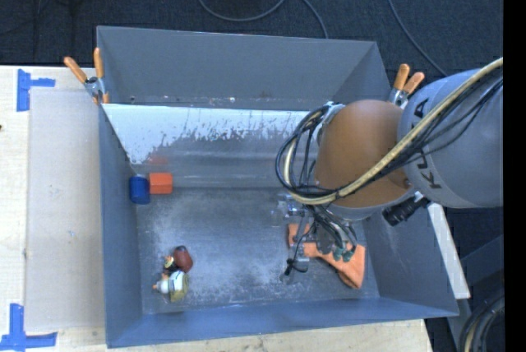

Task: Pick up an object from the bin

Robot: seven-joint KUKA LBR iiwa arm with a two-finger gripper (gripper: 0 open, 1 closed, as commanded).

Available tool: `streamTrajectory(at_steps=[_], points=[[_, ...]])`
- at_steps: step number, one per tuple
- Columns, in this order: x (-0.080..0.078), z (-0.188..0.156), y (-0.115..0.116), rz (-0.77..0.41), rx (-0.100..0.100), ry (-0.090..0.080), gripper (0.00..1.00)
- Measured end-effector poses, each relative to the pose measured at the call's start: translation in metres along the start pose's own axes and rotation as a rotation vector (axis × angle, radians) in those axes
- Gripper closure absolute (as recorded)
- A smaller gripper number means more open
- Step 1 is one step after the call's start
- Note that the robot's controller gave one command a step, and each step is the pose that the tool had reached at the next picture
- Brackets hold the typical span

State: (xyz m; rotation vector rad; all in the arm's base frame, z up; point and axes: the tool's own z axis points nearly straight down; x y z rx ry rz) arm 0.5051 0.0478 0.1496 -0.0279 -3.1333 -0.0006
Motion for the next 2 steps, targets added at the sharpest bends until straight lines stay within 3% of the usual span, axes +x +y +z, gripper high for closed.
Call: streamTrajectory(at_steps=[1, 2], points=[[0.009, 0.017, -0.023, -0.044, 0.003, 0.001, 0.00], [-0.001, 0.027, -0.062, -0.049, -0.001, -0.002, 0.00]])
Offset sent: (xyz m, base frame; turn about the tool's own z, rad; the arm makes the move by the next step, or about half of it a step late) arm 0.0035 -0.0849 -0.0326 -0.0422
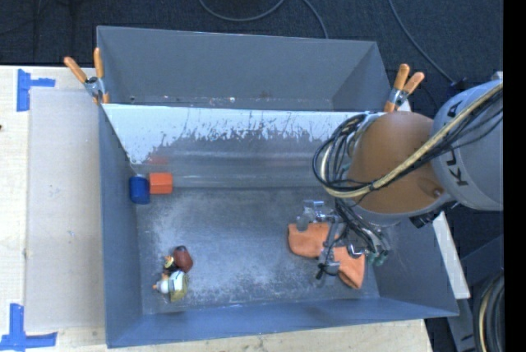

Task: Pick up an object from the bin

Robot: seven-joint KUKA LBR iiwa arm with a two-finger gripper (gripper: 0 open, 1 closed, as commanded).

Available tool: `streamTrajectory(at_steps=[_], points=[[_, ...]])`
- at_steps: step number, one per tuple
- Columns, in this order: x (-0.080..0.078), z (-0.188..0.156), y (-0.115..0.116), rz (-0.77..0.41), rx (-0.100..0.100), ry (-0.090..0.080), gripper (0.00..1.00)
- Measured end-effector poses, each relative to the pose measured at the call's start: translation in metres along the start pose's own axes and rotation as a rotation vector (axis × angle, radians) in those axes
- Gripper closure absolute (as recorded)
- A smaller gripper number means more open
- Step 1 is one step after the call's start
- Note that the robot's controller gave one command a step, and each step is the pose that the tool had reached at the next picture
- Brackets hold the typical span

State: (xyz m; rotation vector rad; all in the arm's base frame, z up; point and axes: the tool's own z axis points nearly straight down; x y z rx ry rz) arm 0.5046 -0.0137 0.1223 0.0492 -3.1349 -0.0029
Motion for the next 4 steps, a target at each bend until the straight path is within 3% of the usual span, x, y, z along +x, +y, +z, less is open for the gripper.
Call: streamTrajectory(at_steps=[1, 2, 3, 4], points=[[-0.014, -0.015, -0.033, -0.021, 0.003, 0.006, 0.00], [-0.015, 0.042, -0.095, 0.002, -0.001, 0.003, 1.00], [-0.015, 0.042, -0.095, 0.004, -0.001, 0.002, 0.00], [-0.015, 0.042, -0.095, 0.005, -0.002, 0.002, 0.00]])
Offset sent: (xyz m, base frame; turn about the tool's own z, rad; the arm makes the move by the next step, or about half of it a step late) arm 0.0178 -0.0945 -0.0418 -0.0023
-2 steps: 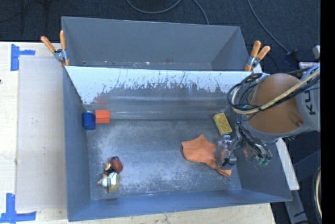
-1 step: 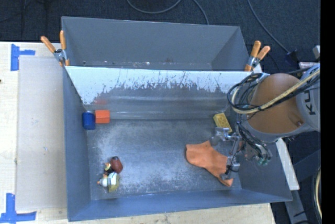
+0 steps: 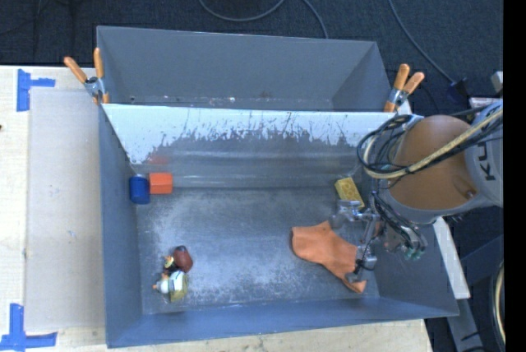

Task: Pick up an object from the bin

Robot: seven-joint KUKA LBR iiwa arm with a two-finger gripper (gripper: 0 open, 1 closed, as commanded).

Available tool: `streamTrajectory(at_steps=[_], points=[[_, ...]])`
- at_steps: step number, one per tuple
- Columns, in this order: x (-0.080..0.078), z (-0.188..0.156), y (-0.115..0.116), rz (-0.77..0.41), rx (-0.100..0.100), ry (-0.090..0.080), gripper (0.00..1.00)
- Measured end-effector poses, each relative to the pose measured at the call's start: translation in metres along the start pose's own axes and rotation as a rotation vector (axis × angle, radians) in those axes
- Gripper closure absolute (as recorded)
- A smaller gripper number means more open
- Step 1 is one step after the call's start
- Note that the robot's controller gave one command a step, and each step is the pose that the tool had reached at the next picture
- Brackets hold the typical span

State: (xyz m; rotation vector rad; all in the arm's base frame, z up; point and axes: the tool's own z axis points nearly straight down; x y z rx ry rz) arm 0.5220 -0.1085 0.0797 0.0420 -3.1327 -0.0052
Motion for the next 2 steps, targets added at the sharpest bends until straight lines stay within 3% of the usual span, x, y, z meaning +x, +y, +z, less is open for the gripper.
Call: streamTrajectory(at_steps=[1, 2], points=[[-0.001, 0.004, 0.025, 0.061, 0.002, 0.000, 0.00], [0.001, 0.008, 0.071, -0.076, -0.001, 0.002, 1.00]])
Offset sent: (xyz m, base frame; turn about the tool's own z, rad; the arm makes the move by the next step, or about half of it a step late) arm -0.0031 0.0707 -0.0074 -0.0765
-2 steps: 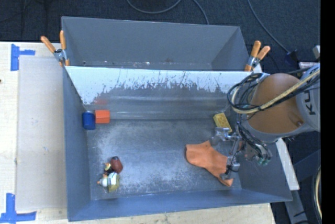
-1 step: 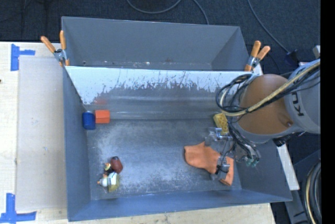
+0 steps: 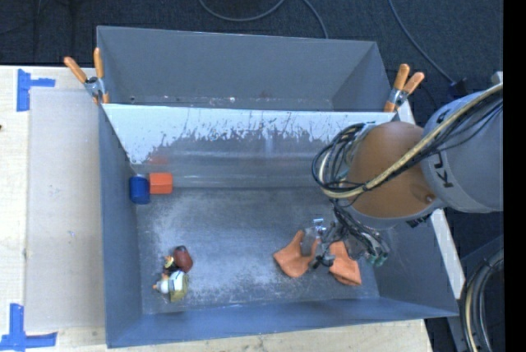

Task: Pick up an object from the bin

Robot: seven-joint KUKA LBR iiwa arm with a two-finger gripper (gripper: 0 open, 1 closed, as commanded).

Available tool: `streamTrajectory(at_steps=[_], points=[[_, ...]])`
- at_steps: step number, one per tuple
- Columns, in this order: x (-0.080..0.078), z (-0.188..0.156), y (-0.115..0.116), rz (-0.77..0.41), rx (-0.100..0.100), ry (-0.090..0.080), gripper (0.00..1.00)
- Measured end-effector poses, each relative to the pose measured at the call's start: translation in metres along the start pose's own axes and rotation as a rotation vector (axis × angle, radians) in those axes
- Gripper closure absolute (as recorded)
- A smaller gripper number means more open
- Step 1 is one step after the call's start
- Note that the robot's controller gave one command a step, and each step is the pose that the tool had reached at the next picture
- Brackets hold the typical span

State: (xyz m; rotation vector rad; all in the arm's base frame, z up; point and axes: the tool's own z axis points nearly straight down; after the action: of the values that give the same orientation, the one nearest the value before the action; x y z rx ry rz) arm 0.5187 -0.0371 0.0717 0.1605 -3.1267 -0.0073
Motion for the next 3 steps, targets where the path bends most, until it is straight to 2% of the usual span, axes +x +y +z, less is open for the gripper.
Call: streamTrajectory(at_steps=[1, 2, 3], points=[[0.000, 0.000, 0.000, 0.000, 0.000, 0.000, 1.00], [0.002, -0.003, -0.013, -0.139, -0.002, -0.001, 1.00], [0.002, -0.047, -0.021, -0.323, -0.002, 0.008, 1.00]])
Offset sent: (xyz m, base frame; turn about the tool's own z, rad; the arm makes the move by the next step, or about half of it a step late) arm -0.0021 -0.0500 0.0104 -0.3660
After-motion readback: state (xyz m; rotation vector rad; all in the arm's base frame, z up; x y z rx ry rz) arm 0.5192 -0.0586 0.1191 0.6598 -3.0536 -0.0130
